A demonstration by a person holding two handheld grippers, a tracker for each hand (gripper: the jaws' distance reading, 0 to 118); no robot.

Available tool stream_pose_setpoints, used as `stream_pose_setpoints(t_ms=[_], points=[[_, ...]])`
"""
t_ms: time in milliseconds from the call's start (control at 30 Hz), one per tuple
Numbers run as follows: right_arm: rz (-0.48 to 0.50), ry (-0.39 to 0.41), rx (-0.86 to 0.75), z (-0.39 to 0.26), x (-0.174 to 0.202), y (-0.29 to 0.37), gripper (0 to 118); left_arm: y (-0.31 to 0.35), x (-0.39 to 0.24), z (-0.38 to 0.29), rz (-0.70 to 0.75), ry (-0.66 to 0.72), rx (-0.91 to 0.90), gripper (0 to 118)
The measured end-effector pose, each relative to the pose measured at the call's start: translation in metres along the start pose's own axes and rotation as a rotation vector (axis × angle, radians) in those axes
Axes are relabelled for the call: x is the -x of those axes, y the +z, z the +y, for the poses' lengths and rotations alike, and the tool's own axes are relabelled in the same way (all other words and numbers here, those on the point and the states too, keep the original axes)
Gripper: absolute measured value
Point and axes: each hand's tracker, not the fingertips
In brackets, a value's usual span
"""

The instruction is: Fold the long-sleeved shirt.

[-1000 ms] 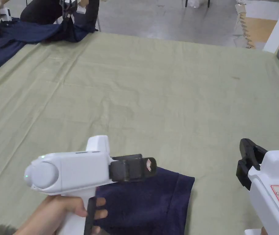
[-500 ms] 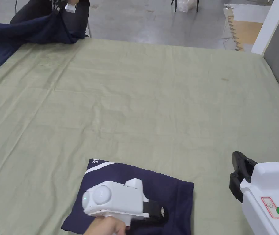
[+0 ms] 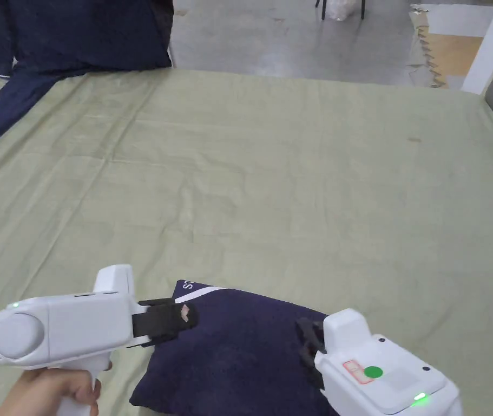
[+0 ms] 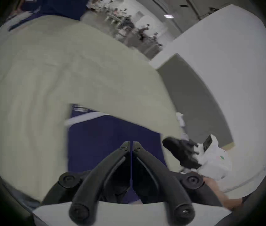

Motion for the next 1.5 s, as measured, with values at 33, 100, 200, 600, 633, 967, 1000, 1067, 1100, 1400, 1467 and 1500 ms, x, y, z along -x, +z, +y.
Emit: stream_pose_setpoints(t_ms=[33, 100, 200, 600, 633, 967, 1000, 1067, 1100, 1400, 1467, 1500], points=[[-0.010, 0.028, 0.067, -0.011, 0.008, -0.019, 0, 0.001, 0.015, 0.002, 0.047, 0.027, 0.014, 7], [-0.035, 0.086, 0.168, -0.032, 0.015, -0.044, 0, -0.001, 0.037, 0.005, 0.022, 0.075, 0.015, 8], [-0.050, 0.072, 0.108, -0.040, 0.014, -0.042, 0, -0.014, 0.055, 0.009, 0.022, 0.100, 0.012, 47], [-0.080, 0.044, 0.124, -0.030, 0.008, -0.027, 0, -0.104, 0.091, -0.012, -0.159, 0.263, 0.205, 52], [-0.083, 0.034, 0.093, -0.027, 0.009, -0.021, 0, -0.101, 0.094, -0.012, -0.173, 0.276, 0.210, 39], [0.032, 0.074, -0.123, 0.052, 0.074, -0.033, 0, 0.001, 0.159, 0.045, -0.050, 0.185, 0.121, 20], [0.056, 0.085, -0.127, 0.060, 0.085, -0.041, 0, 0.017, 0.173, 0.056, -0.015, 0.176, 0.109, 20], [0.077, 0.096, -0.124, 0.074, 0.107, -0.059, 0, 0.051, 0.207, 0.075, 0.082, 0.178, 0.087, 20], [0.101, 0.104, -0.122, 0.080, 0.119, -0.071, 0, 0.067, 0.223, 0.085, 0.112, 0.189, 0.082, 20], [0.254, 0.164, -0.050, 0.120, 0.212, -0.164, 0, 0.140, 0.306, 0.126, 0.385, 0.265, 0.020, 29], [0.258, 0.177, -0.054, 0.123, 0.217, -0.164, 0, 0.138, 0.303, 0.118, 0.363, 0.262, 0.000, 73], [0.265, 0.176, -0.057, 0.124, 0.216, -0.162, 0, 0.139, 0.298, 0.115, 0.390, 0.235, -0.032, 102]])
